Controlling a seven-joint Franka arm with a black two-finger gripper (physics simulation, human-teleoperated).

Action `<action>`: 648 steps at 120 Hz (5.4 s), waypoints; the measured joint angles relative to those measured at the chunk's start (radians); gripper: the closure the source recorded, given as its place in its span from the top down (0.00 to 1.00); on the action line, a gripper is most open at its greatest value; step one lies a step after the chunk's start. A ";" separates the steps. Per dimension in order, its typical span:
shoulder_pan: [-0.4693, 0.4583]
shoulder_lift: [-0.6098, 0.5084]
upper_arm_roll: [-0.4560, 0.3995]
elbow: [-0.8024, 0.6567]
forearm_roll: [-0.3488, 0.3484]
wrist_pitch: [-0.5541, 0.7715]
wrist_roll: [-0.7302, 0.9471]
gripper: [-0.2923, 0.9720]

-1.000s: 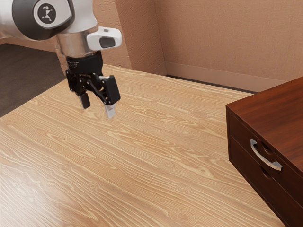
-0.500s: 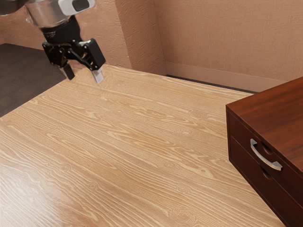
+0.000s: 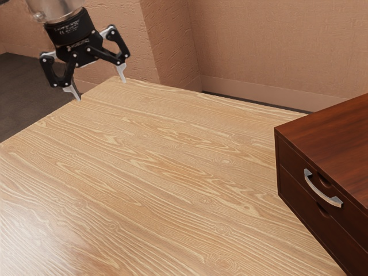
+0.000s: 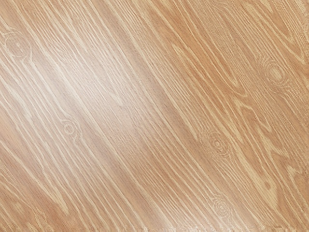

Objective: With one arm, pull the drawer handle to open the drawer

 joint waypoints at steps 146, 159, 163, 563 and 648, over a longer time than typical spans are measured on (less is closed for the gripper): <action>-0.190 -0.024 -0.212 -0.599 -0.029 0.831 -0.486 0.74; -0.191 -0.010 -0.213 -0.599 -0.029 0.859 -0.493 0.71; -0.192 -0.002 -0.214 -0.599 -0.028 0.869 -0.495 0.70; -0.277 -0.073 -0.200 -0.774 -0.030 0.940 -0.551 0.15; -0.277 -0.218 -0.187 -0.942 -0.047 0.988 -0.554 0.15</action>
